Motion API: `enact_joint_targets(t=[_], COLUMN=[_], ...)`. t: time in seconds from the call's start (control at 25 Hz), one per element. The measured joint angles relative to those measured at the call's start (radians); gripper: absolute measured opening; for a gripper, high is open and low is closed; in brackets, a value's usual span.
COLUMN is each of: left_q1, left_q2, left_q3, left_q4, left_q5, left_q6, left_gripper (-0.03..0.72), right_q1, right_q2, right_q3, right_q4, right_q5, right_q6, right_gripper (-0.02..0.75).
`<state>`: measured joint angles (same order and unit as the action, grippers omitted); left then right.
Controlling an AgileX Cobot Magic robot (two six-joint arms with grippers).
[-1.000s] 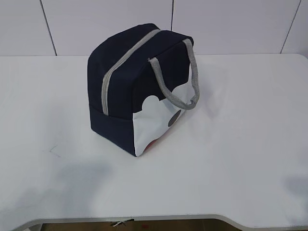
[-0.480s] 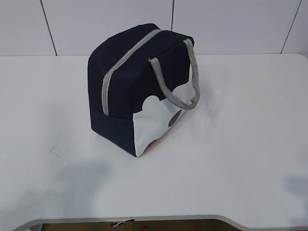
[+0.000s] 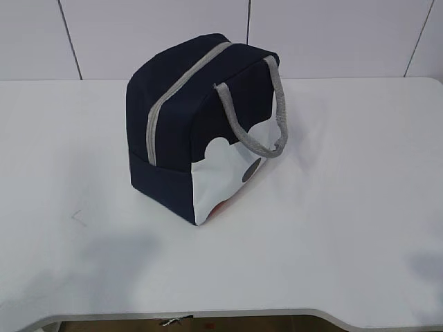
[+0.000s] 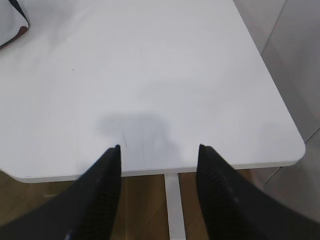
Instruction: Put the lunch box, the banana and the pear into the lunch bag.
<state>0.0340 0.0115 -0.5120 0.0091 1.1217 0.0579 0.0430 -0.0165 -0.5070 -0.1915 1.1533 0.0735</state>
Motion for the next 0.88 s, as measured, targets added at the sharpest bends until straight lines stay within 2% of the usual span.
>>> enact_joint_targets(t=[0.88], left_q1=[0.0], left_q2=[0.0], left_q3=[0.0], left_q4=[0.0], left_q5=[0.0], left_q6=[0.0], left_gripper=[0.236], right_q1=[0.0], right_q2=[0.0], right_q3=[0.0], right_q4=[0.0], right_q5=[0.0], right_q6=[0.0], right_gripper=[0.409])
